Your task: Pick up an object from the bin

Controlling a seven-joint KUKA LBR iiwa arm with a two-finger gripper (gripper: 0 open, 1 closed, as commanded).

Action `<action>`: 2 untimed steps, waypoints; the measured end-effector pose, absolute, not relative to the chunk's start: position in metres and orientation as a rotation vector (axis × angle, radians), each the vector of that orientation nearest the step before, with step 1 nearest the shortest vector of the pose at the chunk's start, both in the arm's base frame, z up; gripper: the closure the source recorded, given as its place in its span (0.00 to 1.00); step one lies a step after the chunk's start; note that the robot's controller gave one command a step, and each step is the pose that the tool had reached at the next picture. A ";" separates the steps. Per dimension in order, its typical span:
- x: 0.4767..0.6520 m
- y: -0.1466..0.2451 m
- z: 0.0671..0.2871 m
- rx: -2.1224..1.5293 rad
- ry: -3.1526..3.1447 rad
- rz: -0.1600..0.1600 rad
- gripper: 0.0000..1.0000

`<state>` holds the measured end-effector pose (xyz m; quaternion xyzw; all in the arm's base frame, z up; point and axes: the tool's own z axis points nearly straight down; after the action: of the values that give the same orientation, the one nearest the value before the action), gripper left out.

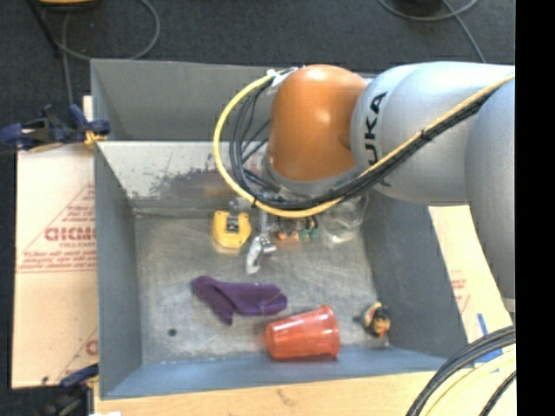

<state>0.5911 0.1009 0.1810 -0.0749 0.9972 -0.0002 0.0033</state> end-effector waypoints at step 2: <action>0.571 0.092 0.105 -0.227 3.129 0.001 0.00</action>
Offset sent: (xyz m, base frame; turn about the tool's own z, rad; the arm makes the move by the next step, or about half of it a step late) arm -0.0255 -0.0110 -0.0934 -0.0276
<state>0.5709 0.0920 0.1047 -0.0723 0.9974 0.0002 0.0020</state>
